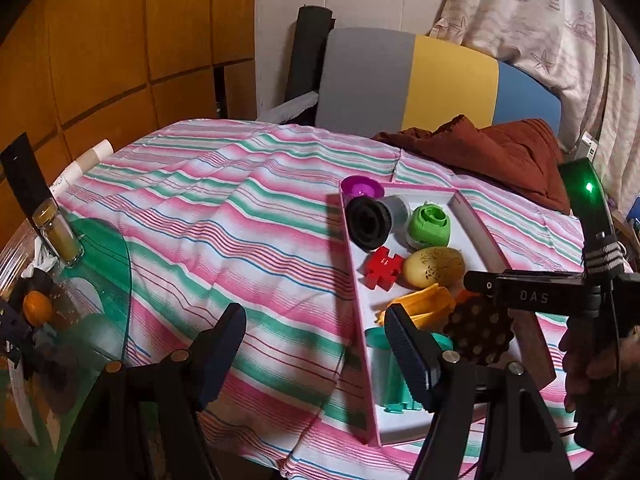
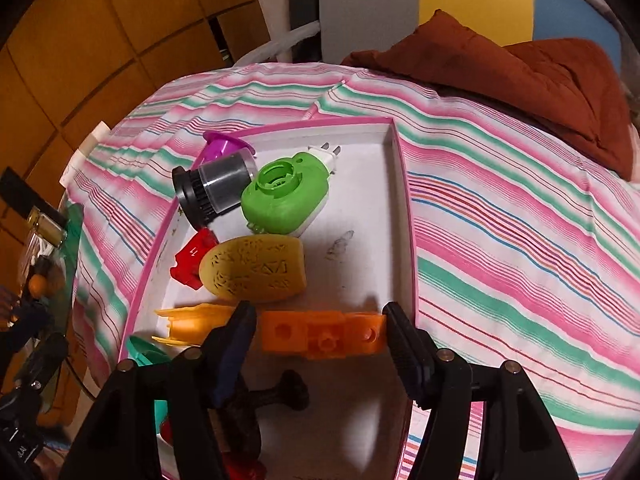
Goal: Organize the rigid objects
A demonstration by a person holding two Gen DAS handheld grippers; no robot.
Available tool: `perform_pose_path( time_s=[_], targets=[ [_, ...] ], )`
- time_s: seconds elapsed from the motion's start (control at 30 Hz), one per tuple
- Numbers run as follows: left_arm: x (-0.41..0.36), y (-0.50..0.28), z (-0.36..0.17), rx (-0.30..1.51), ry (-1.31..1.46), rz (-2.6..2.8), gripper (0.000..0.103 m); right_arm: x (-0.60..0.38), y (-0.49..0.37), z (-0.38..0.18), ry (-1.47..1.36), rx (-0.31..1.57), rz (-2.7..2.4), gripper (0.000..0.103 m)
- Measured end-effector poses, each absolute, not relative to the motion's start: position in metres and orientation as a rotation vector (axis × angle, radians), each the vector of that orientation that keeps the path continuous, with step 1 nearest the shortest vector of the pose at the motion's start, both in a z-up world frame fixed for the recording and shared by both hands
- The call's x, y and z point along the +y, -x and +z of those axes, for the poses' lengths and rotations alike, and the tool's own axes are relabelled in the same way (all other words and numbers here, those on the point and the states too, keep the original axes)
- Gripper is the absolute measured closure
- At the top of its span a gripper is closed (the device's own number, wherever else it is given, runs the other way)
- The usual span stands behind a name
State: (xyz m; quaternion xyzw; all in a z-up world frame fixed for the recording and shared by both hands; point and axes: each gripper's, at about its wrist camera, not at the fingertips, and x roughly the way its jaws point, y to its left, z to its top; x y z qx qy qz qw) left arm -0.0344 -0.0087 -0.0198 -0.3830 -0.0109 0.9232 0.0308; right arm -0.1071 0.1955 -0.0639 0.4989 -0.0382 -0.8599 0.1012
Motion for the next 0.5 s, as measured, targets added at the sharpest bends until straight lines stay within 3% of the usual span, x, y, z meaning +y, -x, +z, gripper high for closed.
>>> perform_pose_path(
  time_s=[0.5],
  targets=[
    [0.003,0.023,-0.01,-0.05,1.162,2.846,0.03,0.206,0.055,-0.03,-1.275,-0.078,-2.777,0.022]
  ],
)
